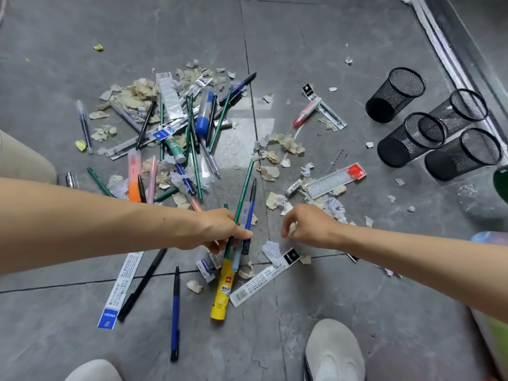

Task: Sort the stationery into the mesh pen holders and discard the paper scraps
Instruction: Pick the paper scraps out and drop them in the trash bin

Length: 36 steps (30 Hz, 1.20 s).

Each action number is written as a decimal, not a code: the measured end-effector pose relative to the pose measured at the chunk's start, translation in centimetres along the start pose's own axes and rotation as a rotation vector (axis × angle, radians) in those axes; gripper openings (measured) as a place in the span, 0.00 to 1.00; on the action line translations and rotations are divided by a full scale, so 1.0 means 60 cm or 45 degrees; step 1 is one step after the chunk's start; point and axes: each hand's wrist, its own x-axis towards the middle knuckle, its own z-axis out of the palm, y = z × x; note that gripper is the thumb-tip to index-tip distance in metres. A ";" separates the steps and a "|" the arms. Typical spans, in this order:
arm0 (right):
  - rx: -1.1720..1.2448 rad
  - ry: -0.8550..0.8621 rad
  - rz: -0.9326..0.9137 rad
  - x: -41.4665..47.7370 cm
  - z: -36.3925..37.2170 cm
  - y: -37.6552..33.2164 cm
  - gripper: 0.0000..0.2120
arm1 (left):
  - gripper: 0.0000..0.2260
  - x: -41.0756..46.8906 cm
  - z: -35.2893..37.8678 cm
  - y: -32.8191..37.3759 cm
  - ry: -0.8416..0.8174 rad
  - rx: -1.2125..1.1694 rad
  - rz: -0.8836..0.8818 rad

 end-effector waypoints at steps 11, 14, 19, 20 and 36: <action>-0.863 -0.277 -0.368 0.003 0.035 0.010 0.23 | 0.13 0.019 0.010 -0.021 0.064 0.160 0.016; -0.810 -0.259 -0.350 0.007 0.037 0.016 0.13 | 0.12 0.016 0.011 -0.023 0.094 0.145 0.053; -0.284 -0.612 -0.172 0.025 -0.004 0.007 0.12 | 0.05 -0.006 0.007 -0.023 0.090 -0.003 0.165; -0.075 -0.754 -0.107 0.027 -0.020 -0.001 0.13 | 0.05 -0.012 0.006 -0.022 0.099 0.018 0.187; 1.330 -0.398 0.065 0.088 -0.084 -0.161 0.06 | 0.14 -0.055 -0.072 -0.055 0.340 -0.217 0.321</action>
